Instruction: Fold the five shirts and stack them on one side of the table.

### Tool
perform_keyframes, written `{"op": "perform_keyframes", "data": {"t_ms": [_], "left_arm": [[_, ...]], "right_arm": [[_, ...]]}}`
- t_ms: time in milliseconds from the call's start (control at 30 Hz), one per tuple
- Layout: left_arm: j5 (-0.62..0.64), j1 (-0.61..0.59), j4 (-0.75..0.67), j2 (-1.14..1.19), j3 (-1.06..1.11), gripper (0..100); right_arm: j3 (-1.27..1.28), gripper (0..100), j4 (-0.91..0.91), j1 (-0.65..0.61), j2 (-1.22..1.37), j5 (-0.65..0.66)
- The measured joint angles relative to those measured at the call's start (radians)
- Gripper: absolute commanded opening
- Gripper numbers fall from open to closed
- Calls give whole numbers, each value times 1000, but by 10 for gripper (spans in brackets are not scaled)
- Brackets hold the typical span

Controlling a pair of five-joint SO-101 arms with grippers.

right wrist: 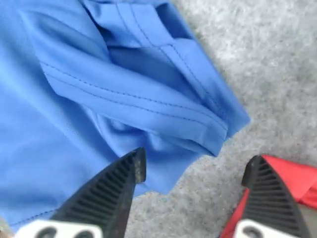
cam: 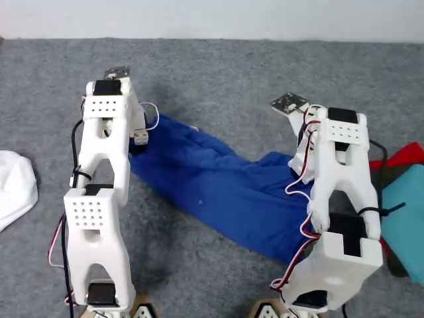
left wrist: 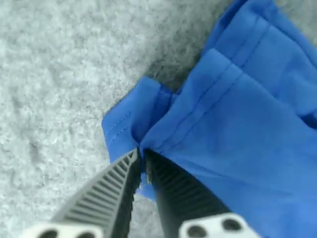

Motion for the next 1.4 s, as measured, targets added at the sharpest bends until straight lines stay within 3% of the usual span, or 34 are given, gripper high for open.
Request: {"op": "perform_keyframes", "data": {"t_ms": [567, 900, 1200, 1400], "left_arm": [[-6, 106, -20, -26, -163, 15], [20, 63, -147, -26, -164, 105], [72, 35, -252, -26, -170, 108], [-37, 32, -183, -26, -164, 109]], "right_arm": [[0, 314, 0, -12, 5, 0], [0, 314, 0, -17, 5, 0], [0, 314, 18, -44, 5, 0], [-2, 314, 84, -107, 5, 0]]}}
